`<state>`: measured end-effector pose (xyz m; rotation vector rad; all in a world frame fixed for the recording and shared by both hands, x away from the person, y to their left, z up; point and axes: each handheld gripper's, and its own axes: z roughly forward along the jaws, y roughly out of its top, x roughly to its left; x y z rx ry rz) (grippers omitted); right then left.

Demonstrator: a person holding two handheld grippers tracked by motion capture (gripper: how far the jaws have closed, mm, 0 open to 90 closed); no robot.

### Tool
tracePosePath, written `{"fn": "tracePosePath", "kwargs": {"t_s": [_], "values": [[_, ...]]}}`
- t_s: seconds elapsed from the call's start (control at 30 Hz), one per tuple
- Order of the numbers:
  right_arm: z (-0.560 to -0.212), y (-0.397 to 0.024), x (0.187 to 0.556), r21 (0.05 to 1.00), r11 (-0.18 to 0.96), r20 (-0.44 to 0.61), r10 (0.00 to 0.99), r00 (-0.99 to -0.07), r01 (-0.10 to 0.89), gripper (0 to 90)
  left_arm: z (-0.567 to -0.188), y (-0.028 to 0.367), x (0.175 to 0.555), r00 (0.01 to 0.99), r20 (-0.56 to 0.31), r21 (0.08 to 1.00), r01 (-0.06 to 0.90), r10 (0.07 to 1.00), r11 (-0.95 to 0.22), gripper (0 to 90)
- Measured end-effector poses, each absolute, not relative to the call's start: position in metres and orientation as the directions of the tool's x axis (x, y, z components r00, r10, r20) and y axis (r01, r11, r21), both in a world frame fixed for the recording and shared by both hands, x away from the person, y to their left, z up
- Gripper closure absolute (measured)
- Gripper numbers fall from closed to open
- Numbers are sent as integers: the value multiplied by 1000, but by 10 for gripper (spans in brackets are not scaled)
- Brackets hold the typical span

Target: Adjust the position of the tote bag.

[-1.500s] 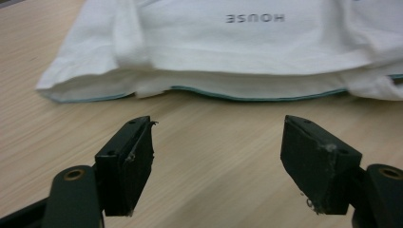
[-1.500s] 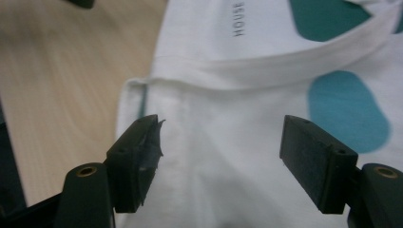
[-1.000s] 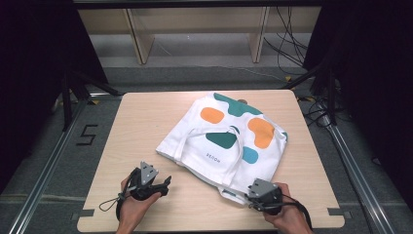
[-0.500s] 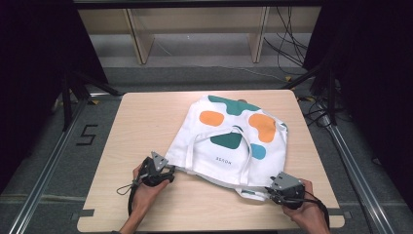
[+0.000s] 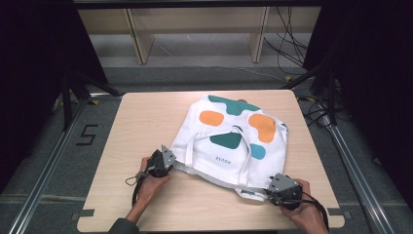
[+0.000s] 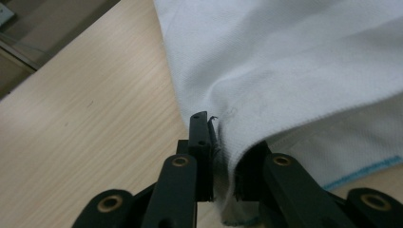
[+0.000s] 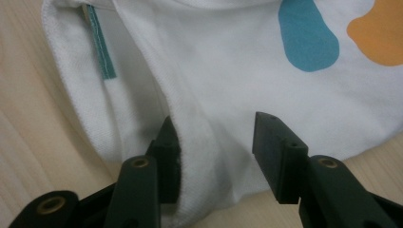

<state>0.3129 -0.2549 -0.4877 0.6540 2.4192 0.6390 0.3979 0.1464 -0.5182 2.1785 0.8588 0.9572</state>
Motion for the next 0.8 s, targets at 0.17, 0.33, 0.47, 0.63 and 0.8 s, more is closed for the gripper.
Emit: {"fn": "tracePosePath", "kwargs": {"t_s": [0.17,0.33,0.47,0.63,0.8], "values": [[-489,-261,316,535,781,-397,570,-719,324,614,-511,146,364,579,412,695,299,704,-654,837],[-490,-273,321,554,751,-373,610,-699,359,631,-504,150,323,631,416,674,269,655,-688,822],[-490,-277,322,566,737,-370,628,-685,370,582,-500,155,298,656,399,671,267,640,-692,801],[-491,-278,324,568,738,-379,627,-680,364,556,-501,156,294,643,357,695,301,677,-653,718],[-492,-279,325,568,735,-373,632,-679,371,540,-505,149,298,637,360,690,309,681,-654,555]]}}
